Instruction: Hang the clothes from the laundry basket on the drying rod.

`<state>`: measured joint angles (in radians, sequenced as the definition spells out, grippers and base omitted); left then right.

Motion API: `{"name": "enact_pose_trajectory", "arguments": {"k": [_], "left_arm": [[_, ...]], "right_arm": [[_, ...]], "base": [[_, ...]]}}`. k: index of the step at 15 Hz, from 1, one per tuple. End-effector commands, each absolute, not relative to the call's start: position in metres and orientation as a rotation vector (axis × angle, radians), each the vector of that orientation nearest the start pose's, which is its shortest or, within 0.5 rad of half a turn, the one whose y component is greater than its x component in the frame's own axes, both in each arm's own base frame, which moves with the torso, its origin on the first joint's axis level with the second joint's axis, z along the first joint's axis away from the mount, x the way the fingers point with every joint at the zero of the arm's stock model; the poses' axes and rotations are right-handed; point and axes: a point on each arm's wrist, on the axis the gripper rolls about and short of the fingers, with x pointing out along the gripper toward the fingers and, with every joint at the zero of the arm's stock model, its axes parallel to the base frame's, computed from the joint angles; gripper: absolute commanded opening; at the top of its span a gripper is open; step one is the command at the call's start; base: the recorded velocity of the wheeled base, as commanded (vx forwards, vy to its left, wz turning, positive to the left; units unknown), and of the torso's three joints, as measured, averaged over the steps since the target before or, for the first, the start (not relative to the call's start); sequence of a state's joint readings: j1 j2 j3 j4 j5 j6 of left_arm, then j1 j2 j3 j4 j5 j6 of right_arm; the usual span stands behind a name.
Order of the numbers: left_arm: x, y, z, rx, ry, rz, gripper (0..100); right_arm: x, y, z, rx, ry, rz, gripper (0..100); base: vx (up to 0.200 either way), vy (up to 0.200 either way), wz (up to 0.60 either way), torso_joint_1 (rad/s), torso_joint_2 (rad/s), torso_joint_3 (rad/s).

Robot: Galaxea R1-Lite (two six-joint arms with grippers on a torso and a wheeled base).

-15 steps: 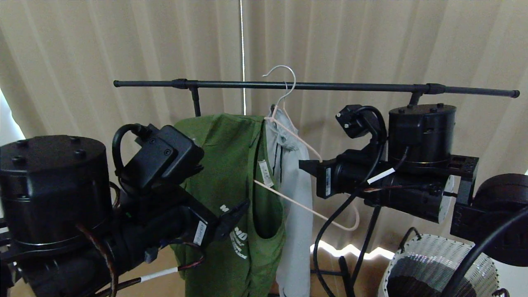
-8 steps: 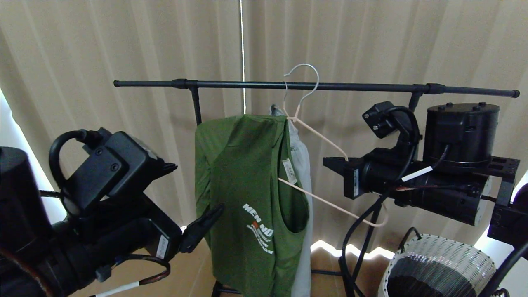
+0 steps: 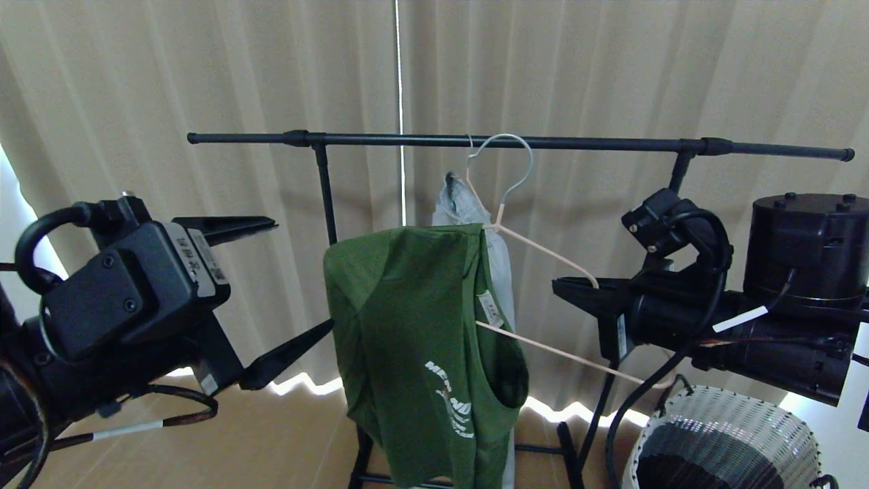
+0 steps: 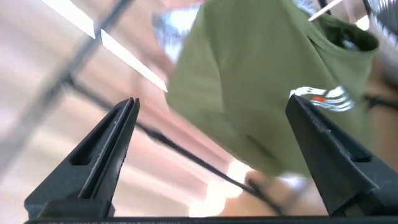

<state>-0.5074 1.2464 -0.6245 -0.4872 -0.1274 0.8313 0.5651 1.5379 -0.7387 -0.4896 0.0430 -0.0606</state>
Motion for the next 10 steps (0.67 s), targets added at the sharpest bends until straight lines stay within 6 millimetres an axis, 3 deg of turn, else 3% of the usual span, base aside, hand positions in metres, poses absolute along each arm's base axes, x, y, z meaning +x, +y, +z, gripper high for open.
{"name": "enact_pose_trajectory", "arguments": {"k": [1,5,10], "left_arm": [[0.190,-0.108,0.231,0.864,-0.127,-0.664,100],[0.218,-0.124,0.230,0.872,-0.109,-0.678,100],[0.236,-0.133,0.220,0.879,-0.070,-0.691,100]], "right_arm": [[0.221,0.144,0.195,-0.160,0.274,0.635,0],[0.215,0.153,0.195,-0.172,0.272,0.683,0],[0.207,0.162,0.195,-0.177,0.267,0.746,0]], "base": [[0.000,0.000,0.00,0.000,0.00,0.000],[0.000,0.000,0.00,0.000,0.00,0.000],[0.000,0.000,0.00,0.000,0.00,0.000]]}}
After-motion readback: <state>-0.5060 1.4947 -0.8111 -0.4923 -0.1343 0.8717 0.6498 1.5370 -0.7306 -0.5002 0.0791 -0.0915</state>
